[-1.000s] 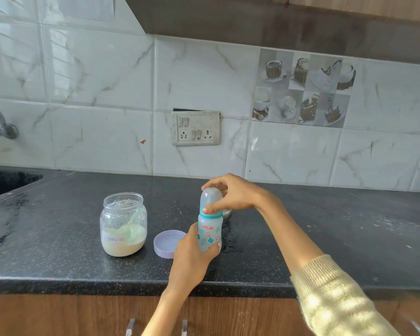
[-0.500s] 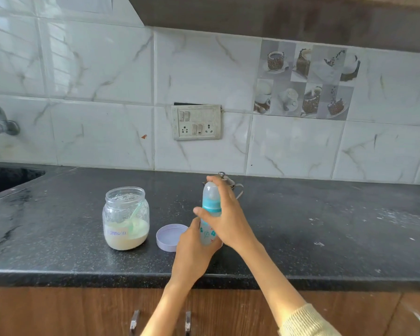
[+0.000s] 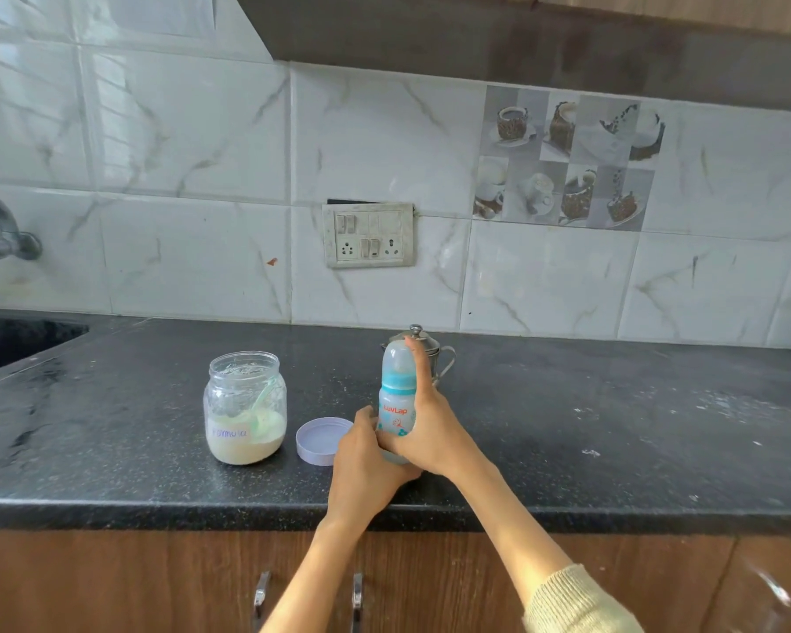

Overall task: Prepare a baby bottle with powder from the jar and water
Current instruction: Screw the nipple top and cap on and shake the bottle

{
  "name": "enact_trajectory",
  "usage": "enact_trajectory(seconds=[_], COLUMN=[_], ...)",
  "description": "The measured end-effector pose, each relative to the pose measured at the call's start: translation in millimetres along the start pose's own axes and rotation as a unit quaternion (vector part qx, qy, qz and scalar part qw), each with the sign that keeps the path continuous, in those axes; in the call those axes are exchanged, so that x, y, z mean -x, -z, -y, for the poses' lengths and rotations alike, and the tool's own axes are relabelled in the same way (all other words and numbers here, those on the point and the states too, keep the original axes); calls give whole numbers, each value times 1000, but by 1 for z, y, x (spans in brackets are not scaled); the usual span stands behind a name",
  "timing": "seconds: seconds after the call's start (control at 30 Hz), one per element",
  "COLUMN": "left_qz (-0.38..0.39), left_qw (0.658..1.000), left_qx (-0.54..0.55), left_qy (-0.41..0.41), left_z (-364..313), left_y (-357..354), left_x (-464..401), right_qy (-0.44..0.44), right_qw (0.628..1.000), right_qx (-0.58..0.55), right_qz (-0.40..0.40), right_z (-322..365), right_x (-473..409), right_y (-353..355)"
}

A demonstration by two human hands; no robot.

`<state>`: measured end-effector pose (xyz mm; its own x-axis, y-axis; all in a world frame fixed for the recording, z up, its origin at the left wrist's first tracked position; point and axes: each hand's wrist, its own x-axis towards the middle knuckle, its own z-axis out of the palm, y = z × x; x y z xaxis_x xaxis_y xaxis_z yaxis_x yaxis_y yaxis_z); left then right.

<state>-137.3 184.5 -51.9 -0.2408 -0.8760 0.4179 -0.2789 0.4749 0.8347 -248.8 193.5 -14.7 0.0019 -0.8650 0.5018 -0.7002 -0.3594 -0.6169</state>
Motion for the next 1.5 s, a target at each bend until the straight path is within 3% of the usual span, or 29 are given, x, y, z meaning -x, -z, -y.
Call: enact_trajectory(seconds=[0.2, 0.33, 0.37, 0.47, 0.5, 0.57, 0.6, 0.7, 0.8, 0.83, 0.9, 0.93, 1.03, 1.13, 1.23, 1.3, 1.4, 1.5], left_qz=[0, 5, 6, 7, 5, 5, 4, 1, -5, -7, -6, -5, -4, -3, -2, -2, -3, -3], left_qw=[1000, 999, 999, 999, 999, 999, 999, 998, 999, 999, 998, 998, 998, 998, 998, 998, 998, 998], left_qx=[-19, -19, -18, -23, -23, -22, -23, -34, -37, -37, -42, -44, -45, -45, -45, -44, -44, -43], left_qy=[25, 45, 47, 49, 48, 48, 48, 44, 40, 39, 36, 36, 40, 43, 43, 46, 48, 47], left_z=[0, -2, -2, 0, 0, 0, 0, 0, 0, 0, 1, 1, 1, 0, 0, 0, 0, 0], left_y=[-1, -1, -1, -2, -2, -2, -2, -3, -2, -2, -3, -3, -3, -4, -3, -3, -3, -4], left_x=[0, 0, 0, 0, 0, -1, -2, -1, -2, -2, -1, -1, -3, -2, -3, -1, -2, -2], right_qy=[8, 79, 82, 63, 71, 78, 76, 79, 73, 68, 73, 77, 63, 73, 54, 54, 38, 38], right_qw=[1000, 968, 971, 996, 995, 977, 975, 995, 986, 985, 995, 996, 988, 996, 990, 996, 995, 998], right_qx=[-20, -148, -141, -63, -76, -138, -140, -48, -121, -125, -63, -54, -109, -52, -104, -65, -85, -45], right_qz=[10, -185, -172, 14, -6, -140, -153, 41, -87, -93, -2, 0, -94, -12, -80, 3, -37, 7], right_z=[11, 23, 24, 23, 20, 10, 9, 13, 6, 7, 11, 8, 7, 14, 10, 14, 3, 2], right_x=[-20, -31, -29, -17, -15, -18, -20, -13, -14, -15, -14, -15, -25, -31, -38, -34, -34, -31], right_y=[31, 63, 69, 75, 74, 72, 71, 61, 55, 55, 51, 51, 59, 62, 66, 65, 61, 58])
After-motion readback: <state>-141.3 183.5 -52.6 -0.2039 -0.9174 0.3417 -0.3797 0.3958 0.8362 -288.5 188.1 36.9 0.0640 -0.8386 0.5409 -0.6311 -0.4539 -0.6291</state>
